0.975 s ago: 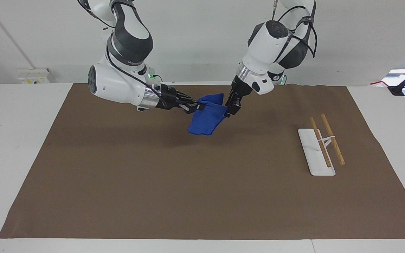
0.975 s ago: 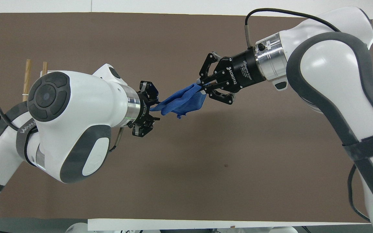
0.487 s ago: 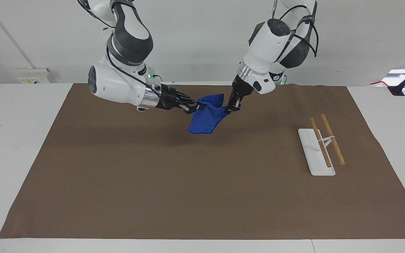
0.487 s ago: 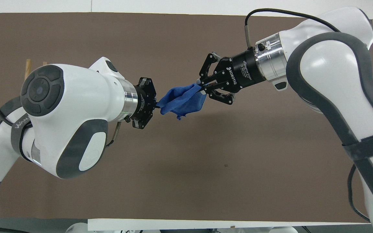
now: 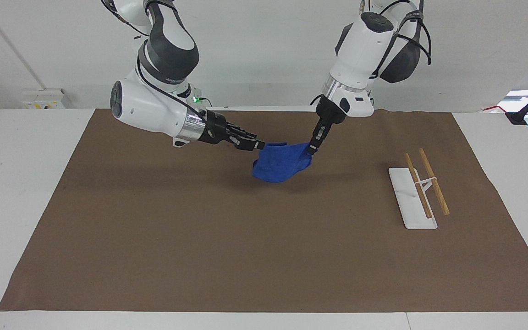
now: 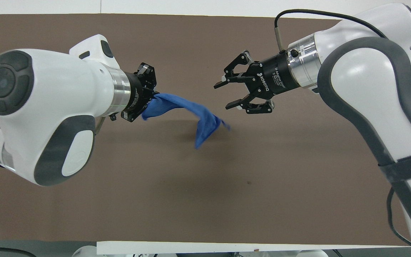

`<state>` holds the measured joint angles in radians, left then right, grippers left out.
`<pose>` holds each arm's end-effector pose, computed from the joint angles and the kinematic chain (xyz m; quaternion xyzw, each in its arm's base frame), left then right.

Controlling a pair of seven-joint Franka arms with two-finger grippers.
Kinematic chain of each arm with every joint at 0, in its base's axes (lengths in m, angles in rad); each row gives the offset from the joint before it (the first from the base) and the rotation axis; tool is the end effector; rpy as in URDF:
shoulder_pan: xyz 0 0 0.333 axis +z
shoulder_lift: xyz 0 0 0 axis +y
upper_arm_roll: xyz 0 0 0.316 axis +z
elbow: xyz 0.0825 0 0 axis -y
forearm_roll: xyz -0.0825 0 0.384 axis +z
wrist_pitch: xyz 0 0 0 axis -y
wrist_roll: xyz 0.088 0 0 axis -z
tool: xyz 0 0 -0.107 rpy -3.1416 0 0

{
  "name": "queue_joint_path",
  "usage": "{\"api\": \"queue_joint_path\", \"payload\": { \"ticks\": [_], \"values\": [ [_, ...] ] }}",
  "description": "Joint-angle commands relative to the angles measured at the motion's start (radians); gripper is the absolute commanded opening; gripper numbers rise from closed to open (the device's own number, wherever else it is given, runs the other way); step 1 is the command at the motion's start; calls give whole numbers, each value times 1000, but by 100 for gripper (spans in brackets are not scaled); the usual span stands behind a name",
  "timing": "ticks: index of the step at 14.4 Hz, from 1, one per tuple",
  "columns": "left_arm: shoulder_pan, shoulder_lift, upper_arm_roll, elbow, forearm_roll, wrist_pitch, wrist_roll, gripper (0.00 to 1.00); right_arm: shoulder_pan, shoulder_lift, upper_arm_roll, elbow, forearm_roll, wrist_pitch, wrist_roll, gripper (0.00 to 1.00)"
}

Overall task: Right arm passes towel to left arm to hang
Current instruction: 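Open the right gripper and withdraw it while the left gripper pulls the towel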

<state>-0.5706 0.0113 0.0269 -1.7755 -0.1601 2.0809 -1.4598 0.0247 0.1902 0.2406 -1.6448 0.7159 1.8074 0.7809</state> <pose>0.5043 -0.3143 0.5701 0.8719 0.4615 0.0159 0.1632 0.5893 0.2053 0.5230 -0.8755 0.3214 0.1902 0.3067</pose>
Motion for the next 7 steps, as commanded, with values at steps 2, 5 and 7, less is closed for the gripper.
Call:
{"api": "queue_joint_path", "payload": {
  "ticks": [2,5,7],
  "values": [
    [104,-50,-1,30,94,-169,158,0,-43,-78,3,-12,-393,-8,-256,100],
    [227,-63,-1,19,106,-266,371,0,-130,-116,3,15,-603,-87,-446,100],
    [299,-63,-1,18,108,-272,461,0,-176,-141,3,96,-743,-222,-593,100]
  ]
}}
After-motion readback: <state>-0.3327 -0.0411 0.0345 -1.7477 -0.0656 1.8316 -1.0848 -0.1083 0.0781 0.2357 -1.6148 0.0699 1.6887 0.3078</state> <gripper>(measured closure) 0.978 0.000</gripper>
